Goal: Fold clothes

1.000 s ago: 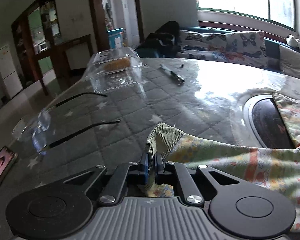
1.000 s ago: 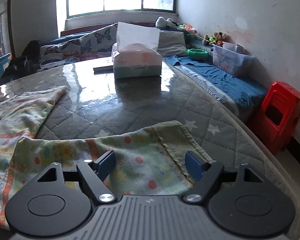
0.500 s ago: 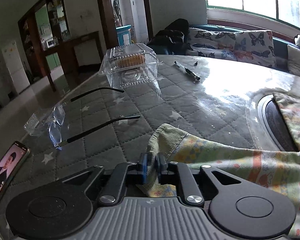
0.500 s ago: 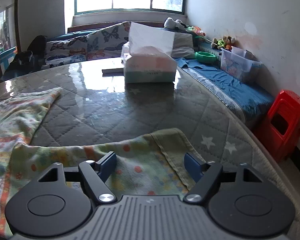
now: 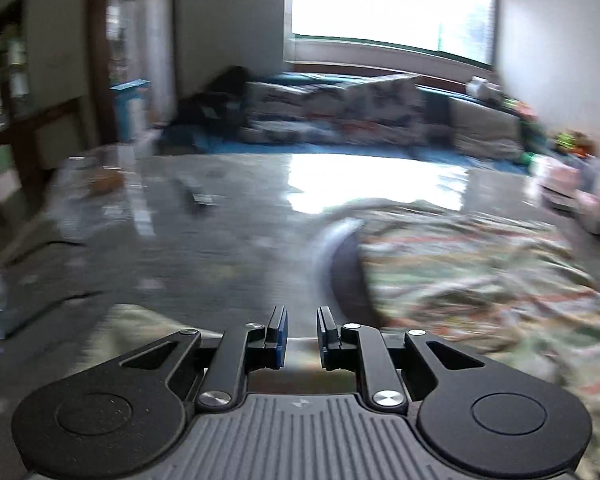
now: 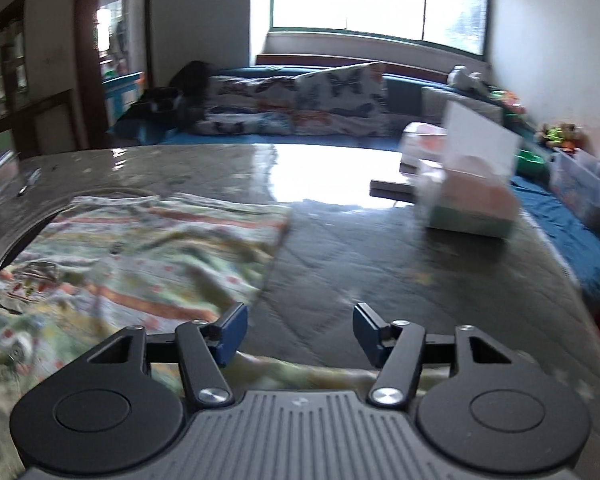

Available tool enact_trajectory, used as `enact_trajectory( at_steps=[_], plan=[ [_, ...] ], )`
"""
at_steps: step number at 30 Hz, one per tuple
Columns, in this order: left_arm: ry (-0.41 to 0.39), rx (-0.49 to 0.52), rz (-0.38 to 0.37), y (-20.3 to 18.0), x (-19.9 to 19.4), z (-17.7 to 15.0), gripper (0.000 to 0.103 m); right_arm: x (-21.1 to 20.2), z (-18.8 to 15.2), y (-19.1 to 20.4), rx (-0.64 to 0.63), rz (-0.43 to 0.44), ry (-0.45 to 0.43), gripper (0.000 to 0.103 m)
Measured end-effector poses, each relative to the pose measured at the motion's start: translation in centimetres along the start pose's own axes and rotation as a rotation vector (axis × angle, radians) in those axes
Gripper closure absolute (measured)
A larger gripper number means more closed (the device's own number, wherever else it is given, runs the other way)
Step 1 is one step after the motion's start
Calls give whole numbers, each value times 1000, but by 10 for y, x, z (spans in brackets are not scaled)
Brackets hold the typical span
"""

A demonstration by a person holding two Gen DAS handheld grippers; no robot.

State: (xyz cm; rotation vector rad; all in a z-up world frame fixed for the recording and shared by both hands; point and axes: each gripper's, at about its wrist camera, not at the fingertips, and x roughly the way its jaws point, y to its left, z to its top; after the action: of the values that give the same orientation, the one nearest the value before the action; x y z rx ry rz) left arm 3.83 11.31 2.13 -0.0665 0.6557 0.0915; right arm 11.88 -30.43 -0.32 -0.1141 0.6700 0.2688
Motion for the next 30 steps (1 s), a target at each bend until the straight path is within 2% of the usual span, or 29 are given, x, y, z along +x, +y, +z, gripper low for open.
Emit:
enact_trajectory(
  at_steps=[6, 8, 14, 18, 20, 23, 30],
  plan=[
    [48, 84, -171, -61, 18, -6, 86, 32, 15, 23, -24, 48, 40, 60],
    [50, 108, -215, -76, 20, -10, 86, 46, 19, 25, -27, 48, 52, 69],
    [67, 198, -324, -109, 20, -25, 86, 76, 27, 26, -22, 24, 80, 70],
    [70, 258, -326, -123, 16, -38, 88, 76, 32, 27, -27, 11, 71, 70],
    [65, 250, -328, -122, 13, -39, 87, 65, 32, 29, -38, 24, 53, 70],
    [58, 237, -326, -119, 9, -39, 86, 41, 30, 39, -84, 69, 38, 69],
    [39, 241, -340, -122, -2, -45, 86, -7, -5, 83, -221, 219, 65, 69]
  ],
)
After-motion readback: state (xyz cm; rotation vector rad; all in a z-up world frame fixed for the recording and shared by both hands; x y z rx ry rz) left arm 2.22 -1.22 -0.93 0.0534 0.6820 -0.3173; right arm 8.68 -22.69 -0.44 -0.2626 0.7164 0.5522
